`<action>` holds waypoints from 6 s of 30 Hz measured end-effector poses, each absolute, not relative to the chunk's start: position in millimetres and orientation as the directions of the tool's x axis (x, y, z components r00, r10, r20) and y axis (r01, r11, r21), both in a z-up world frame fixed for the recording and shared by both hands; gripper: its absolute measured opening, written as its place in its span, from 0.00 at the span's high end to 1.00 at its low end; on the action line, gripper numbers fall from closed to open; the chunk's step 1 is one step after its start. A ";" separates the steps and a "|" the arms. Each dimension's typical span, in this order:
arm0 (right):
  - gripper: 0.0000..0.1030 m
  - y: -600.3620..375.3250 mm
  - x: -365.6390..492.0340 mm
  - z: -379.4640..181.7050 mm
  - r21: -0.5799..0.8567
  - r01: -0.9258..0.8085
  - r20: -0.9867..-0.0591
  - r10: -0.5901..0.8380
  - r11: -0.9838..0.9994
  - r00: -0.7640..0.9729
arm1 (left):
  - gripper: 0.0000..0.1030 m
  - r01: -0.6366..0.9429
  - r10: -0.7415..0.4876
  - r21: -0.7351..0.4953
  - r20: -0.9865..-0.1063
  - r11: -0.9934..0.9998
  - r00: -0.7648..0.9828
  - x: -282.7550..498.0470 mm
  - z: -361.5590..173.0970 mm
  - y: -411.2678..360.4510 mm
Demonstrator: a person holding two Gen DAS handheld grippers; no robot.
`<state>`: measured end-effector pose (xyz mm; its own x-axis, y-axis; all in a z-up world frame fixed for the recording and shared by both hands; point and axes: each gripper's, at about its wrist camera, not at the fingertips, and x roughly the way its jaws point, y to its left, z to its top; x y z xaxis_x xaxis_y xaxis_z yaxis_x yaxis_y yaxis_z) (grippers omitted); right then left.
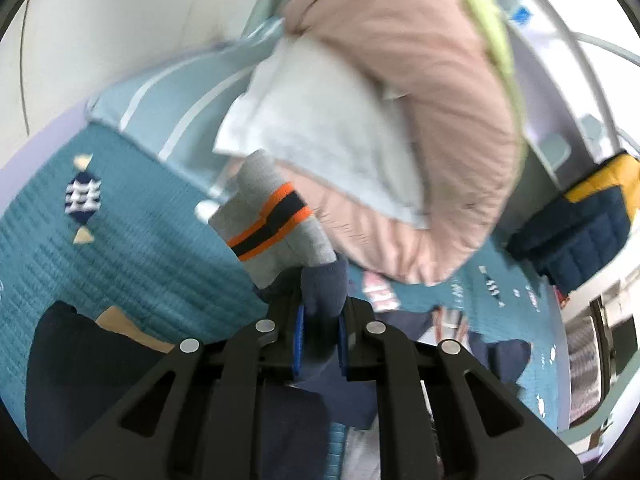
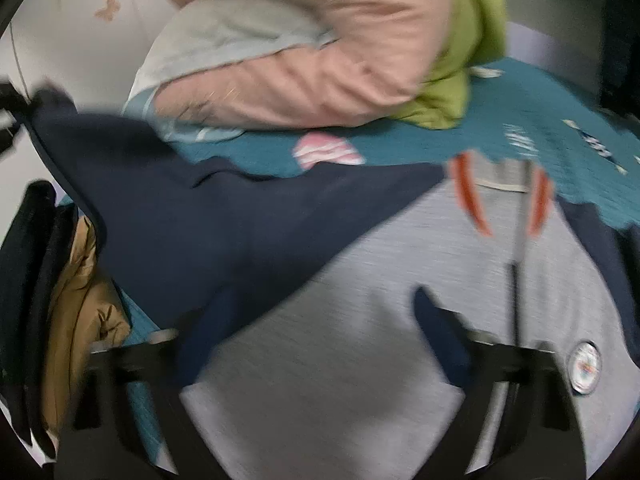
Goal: Fold large clothes
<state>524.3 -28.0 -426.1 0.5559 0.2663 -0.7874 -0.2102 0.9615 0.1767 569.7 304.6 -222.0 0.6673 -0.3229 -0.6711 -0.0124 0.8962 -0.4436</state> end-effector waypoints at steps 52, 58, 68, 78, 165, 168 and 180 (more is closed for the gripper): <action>0.53 -558.0 373.0 -434.7 0.550 0.515 -0.677 -0.010 0.657 0.736 | 0.34 0.377 -0.419 -0.243 -0.750 0.894 0.511 514.5 -411.3 -195.8; 0.52 -589.8 409.4 -436.9 0.571 0.547 -0.661 -0.051 0.612 0.748 | 0.35 0.446 -0.263 -0.055 -0.869 0.893 0.419 520.0 -454.2 -223.0; 0.59 -630.3 473.3 -469.0 0.647 0.562 -0.661 0.013 0.515 0.750 | 0.35 0.454 -0.268 -0.062 -0.874 0.889 0.405 522.3 -460.9 -227.5; 0.95 -534.3 459.3 -345.2 0.490 0.338 -0.483 -0.074 0.804 0.873 | 0.29 0.382 -0.480 -0.337 -0.788 0.861 0.387 532.0 -425.4 -176.3; 1.00 -366.1 455.9 -449.1 0.496 0.148 -0.738 0.326 0.856 0.591 | 0.81 -0.110 -0.323 -0.443 -0.782 0.890 0.533 544.8 -431.6 124.9; 0.94 -356.4 455.6 -429.9 0.453 0.118 -0.729 0.291 0.883 0.619 | 0.78 0.017 -0.356 -0.426 -0.734 0.905 0.579 538.6 -403.0 96.7; 0.94 -346.6 481.2 -436.5 0.436 0.113 -0.760 0.297 0.893 0.578 | 0.59 0.309 -0.393 -0.275 -0.810 0.910 0.436 551.0 -407.2 -19.3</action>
